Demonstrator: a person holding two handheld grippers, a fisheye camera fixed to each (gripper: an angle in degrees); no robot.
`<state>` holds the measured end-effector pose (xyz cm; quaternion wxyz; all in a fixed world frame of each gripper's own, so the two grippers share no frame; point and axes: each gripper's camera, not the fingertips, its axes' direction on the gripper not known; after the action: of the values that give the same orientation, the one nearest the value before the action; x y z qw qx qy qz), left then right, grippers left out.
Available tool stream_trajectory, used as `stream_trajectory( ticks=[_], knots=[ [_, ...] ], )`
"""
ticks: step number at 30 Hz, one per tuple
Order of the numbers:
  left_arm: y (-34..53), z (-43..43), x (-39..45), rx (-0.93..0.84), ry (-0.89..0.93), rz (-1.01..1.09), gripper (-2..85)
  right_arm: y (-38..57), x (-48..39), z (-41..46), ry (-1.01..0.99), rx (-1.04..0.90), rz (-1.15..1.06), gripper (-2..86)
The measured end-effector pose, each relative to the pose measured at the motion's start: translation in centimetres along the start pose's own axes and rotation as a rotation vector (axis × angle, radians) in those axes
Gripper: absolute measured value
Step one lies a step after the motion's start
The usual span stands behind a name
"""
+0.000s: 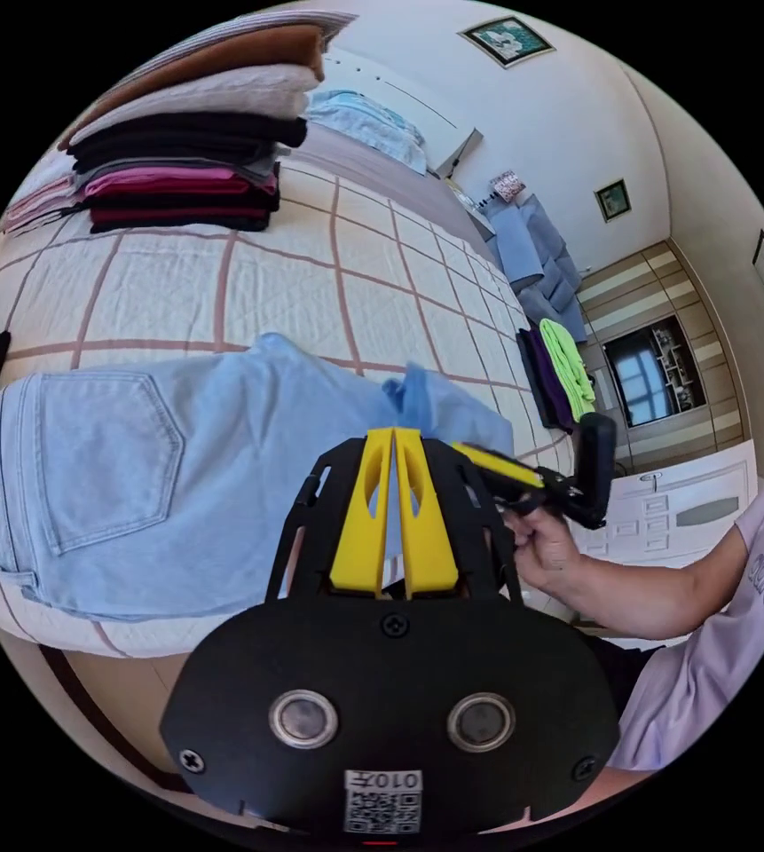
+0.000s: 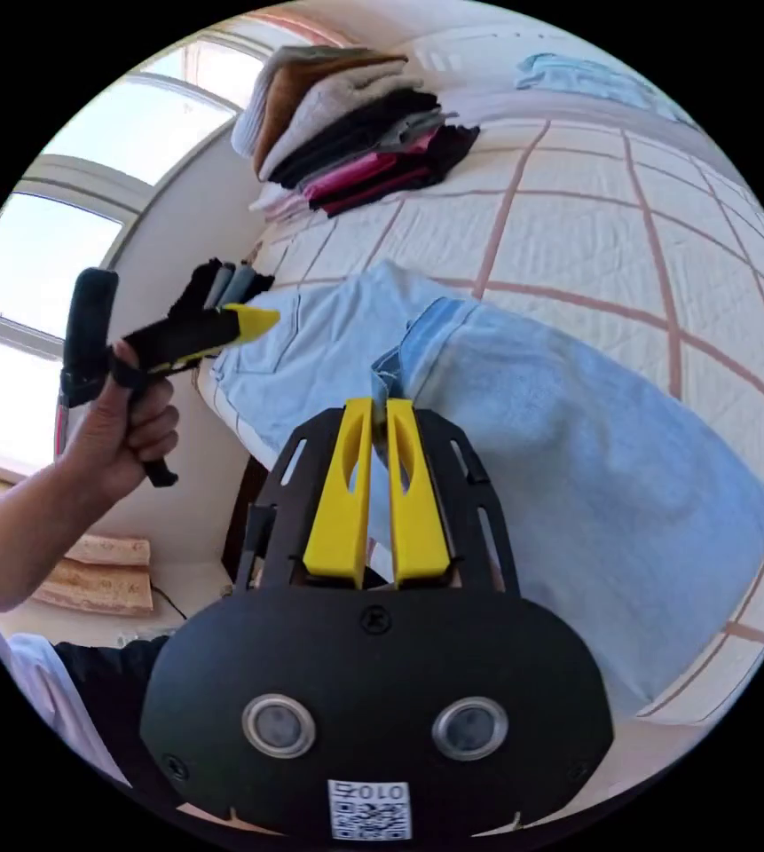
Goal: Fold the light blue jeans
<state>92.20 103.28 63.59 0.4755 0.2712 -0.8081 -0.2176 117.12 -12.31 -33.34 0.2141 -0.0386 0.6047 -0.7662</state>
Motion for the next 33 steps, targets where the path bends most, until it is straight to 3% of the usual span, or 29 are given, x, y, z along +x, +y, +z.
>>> stream_trajectory(
  ticks=[3, 8, 11, 15, 19, 26, 28, 31, 33],
  knots=[
    [0.2, -0.8, -2.2, -0.028, -0.02, -0.003, 0.6, 0.1, -1.1, 2.2, 0.08, 0.009, -0.017, 5.4],
    [-0.1, 1.7, -4.2, -0.129, 0.022, -0.011, 3.1, 2.2, -2.2, 0.1, -0.063, -0.066, -0.148, 6.1],
    [-0.8, 4.6, -3.2, -0.197, 0.028, 0.016, 4.3, 5.7, -1.8, -3.6, 0.114, -0.03, -0.141, 5.8],
    [-1.1, 9.2, -2.0, -0.293, 0.014, -0.03, 5.1, 11.0, 3.7, -8.0, 0.371, -0.035, 0.109, 6.3],
    [-1.3, 11.4, -1.8, -0.282, 0.017, -0.105, 4.0, 14.4, 7.7, -8.6, 0.47, -0.112, 0.157, 6.8],
    [-1.8, 14.0, -1.8, -0.347, 0.093, -0.138, 1.3, 15.5, 9.7, -7.0, 0.415, -0.117, 0.104, 5.5],
    [-1.4, 14.7, -1.2, -0.433, -0.032, -0.078, 2.2, 16.3, 11.0, -7.4, 0.341, -0.081, 0.153, 5.5],
    [-1.8, 13.7, -1.1, -0.401, -0.121, -0.068, 6.1, 17.9, 12.7, -8.8, 0.236, -0.007, 0.225, 6.1],
    [-3.8, 12.4, 0.7, -0.374, -0.293, 0.002, 8.9, 19.2, 13.8, -9.8, 0.169, 0.057, 0.275, 6.4]
  ],
)
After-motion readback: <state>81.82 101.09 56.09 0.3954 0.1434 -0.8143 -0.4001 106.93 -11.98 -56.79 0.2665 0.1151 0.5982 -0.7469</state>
